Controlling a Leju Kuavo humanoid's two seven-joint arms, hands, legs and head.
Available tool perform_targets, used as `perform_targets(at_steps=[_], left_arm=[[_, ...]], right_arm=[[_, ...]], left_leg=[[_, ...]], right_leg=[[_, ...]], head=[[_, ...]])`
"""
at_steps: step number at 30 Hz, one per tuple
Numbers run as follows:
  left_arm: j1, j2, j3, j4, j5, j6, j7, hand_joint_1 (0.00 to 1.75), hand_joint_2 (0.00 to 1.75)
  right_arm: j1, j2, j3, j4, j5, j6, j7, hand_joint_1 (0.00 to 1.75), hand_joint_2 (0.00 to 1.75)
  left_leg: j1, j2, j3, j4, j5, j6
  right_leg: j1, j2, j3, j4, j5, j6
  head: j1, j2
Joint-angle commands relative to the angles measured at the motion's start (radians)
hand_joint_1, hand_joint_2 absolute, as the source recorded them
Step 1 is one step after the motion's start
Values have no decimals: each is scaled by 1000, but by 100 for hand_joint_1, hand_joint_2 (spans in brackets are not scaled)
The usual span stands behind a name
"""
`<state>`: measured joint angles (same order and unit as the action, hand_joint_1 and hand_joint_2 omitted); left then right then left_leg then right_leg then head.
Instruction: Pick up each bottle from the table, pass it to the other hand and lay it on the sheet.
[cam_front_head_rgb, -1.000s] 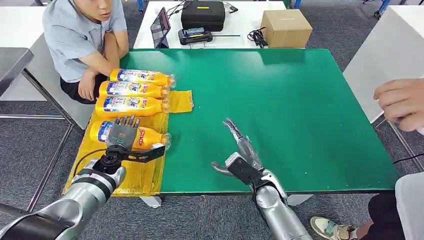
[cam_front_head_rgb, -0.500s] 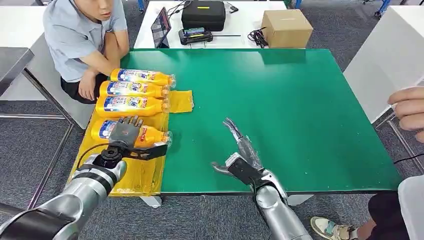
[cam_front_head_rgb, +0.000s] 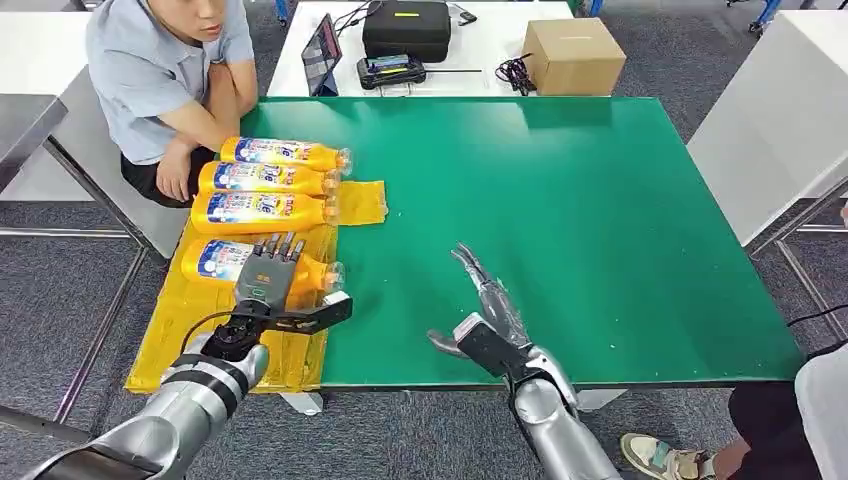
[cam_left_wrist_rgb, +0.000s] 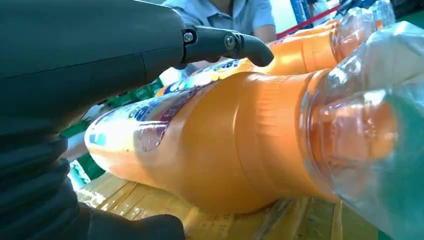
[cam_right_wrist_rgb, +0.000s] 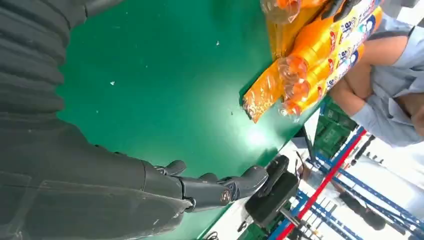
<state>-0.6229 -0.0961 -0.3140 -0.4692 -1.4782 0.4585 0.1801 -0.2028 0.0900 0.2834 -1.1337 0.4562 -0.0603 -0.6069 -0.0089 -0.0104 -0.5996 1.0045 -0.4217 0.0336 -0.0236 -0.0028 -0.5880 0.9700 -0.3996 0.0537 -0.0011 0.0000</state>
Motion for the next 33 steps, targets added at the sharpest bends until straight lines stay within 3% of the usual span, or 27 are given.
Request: perform_targets(at_steps=[1,7,19,26,27,31,33], left_arm=[[29,-3,2,23,-2,-11,1,0,175],[123,11,-4,-117,-1,96,-31,0,175],[287,19,-27,-401,60,-28,-57,0,175],[437,15,-5,-579,129,54,-92,0,175],[477,7,6,-623,165,58,-111,0,175],[495,7,4,-639,165,56,-111,0,175],[581,-20,35,-739,285,127,-192,0,175]], right_arm=[[-23,2,-15,58,-3,-4,-4,0,175],[4,7,-20,50,-5,-28,-16,0,175],[46,9,-43,4,7,-38,-7,0,175],[82,2,-83,-59,2,-58,-10,0,175],[104,25,-123,-92,-15,-101,-13,0,0],[112,25,-123,-109,-15,-101,-13,0,0],[186,87,-171,-221,-22,-251,-18,0,0]], left_leg=[[1,2,2,-1,-1,-1],[1,2,3,-1,-1,-2],[2,3,2,0,-2,-2],[2,4,2,0,-3,-2],[1,3,1,0,-2,-2],[2,2,-1,1,-4,-2],[1,2,-4,0,-2,-1]], right_leg=[[1,1,2,-1,0,-2],[1,2,3,-1,-1,-2],[2,2,2,-1,-1,-3],[2,3,1,-1,-2,-3],[1,2,0,-1,-1,-2],[2,1,-1,0,-3,-3],[1,1,-5,0,-1,-2]], head=[[0,0],[0,0],[0,0],[0,0],[0,0],[0,0],[0,0]])
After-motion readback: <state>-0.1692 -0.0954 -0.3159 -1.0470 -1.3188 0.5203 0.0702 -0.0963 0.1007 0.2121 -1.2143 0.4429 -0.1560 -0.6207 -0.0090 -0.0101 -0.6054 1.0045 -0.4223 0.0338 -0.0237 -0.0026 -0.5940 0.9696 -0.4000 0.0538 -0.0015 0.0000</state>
